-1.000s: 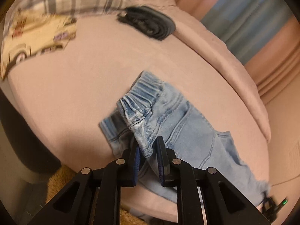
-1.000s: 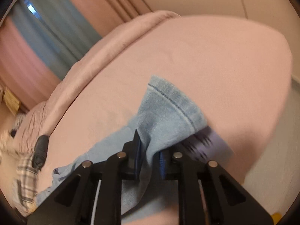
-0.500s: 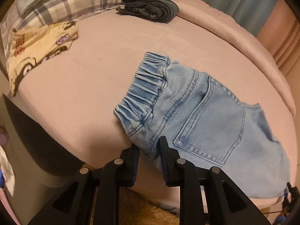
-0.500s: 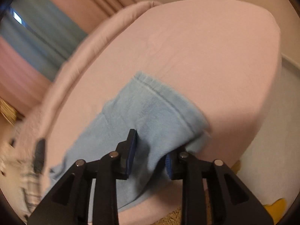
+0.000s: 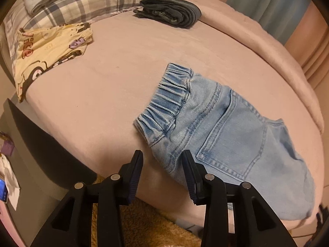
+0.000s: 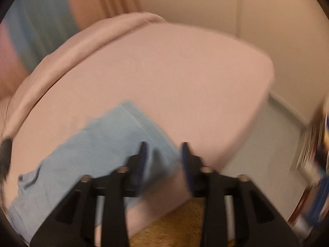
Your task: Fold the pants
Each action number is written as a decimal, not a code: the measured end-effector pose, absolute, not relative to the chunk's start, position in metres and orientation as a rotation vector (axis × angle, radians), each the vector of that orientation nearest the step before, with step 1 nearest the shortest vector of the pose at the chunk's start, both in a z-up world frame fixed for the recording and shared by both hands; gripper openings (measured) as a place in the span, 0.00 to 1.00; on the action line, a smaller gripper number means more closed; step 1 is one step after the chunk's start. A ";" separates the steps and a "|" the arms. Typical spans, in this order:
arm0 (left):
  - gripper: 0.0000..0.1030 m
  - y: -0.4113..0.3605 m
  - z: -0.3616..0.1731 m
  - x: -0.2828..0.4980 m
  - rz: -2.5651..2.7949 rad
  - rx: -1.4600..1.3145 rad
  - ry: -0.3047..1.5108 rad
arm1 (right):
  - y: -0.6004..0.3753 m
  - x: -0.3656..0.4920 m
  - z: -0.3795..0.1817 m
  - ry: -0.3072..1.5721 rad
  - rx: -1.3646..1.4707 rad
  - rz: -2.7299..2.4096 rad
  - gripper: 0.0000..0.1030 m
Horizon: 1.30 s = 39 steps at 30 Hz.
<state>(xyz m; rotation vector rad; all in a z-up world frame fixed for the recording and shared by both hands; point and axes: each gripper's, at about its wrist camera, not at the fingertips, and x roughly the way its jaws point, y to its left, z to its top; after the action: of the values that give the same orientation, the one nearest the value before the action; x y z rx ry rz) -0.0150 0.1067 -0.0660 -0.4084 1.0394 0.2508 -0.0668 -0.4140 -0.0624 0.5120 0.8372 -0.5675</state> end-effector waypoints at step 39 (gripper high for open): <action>0.42 0.124 -0.067 -0.011 0.241 -0.414 1.010 | -0.105 0.167 -0.114 1.061 0.327 0.460 0.09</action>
<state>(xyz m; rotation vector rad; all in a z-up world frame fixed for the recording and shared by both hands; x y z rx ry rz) -0.0111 0.1243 -0.0670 -0.4145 1.0103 0.2415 0.1673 -0.1048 -0.1141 0.3272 1.0610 0.4601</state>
